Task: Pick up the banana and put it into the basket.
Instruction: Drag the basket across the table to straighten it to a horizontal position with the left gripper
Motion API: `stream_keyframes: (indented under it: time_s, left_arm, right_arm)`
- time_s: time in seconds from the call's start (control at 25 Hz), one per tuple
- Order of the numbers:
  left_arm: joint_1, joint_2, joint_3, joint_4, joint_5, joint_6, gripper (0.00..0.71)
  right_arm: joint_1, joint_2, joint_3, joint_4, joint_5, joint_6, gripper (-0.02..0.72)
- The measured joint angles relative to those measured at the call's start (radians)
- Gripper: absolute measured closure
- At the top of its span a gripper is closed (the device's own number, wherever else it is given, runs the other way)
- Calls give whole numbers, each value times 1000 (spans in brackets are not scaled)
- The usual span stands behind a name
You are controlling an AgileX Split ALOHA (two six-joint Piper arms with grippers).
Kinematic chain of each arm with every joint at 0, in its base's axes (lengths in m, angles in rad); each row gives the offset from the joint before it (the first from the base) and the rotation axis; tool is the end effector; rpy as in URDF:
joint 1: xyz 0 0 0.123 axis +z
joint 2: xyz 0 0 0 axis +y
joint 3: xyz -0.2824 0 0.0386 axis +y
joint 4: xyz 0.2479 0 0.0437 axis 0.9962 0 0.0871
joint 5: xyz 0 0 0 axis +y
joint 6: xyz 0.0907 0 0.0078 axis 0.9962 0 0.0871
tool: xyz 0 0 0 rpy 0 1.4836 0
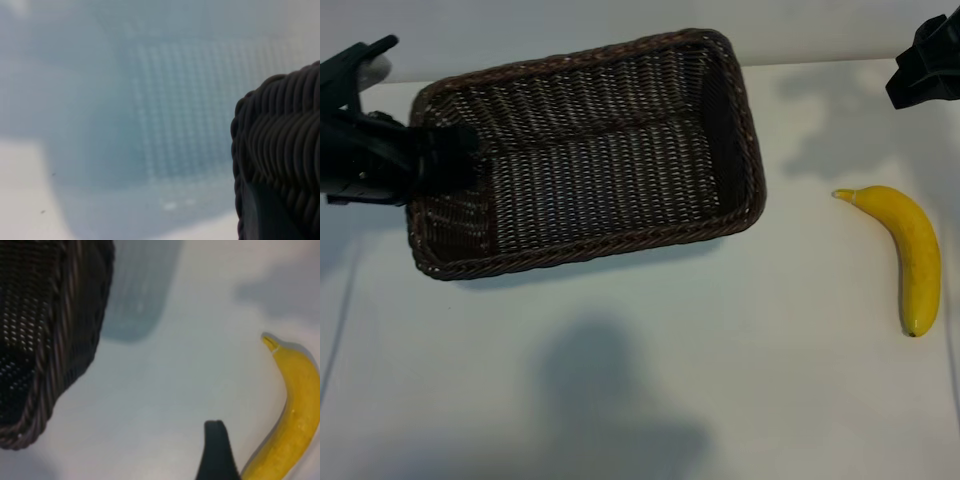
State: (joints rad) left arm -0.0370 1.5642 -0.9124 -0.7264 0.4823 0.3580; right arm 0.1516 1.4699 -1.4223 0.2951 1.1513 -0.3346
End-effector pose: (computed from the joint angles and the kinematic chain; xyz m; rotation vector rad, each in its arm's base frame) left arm 0.3102 -0.0396 0.2201 -0.2123 2.5146 -0.5340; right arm 0.2926 0.0692 0.3616 -0.5616 2.5805 0.3377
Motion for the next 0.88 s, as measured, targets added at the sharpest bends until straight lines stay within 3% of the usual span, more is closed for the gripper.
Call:
stream_keyframes:
  time_s: [0.52, 0.88]
  left_arm:
    - [0, 302, -209, -95, 117, 182, 558]
    - [-3, 403, -232, -62, 124, 189, 558]
  right_arm:
    - [0, 0, 0, 0, 3, -1, 201]
    - [0, 0, 0, 0, -5, 0, 201]
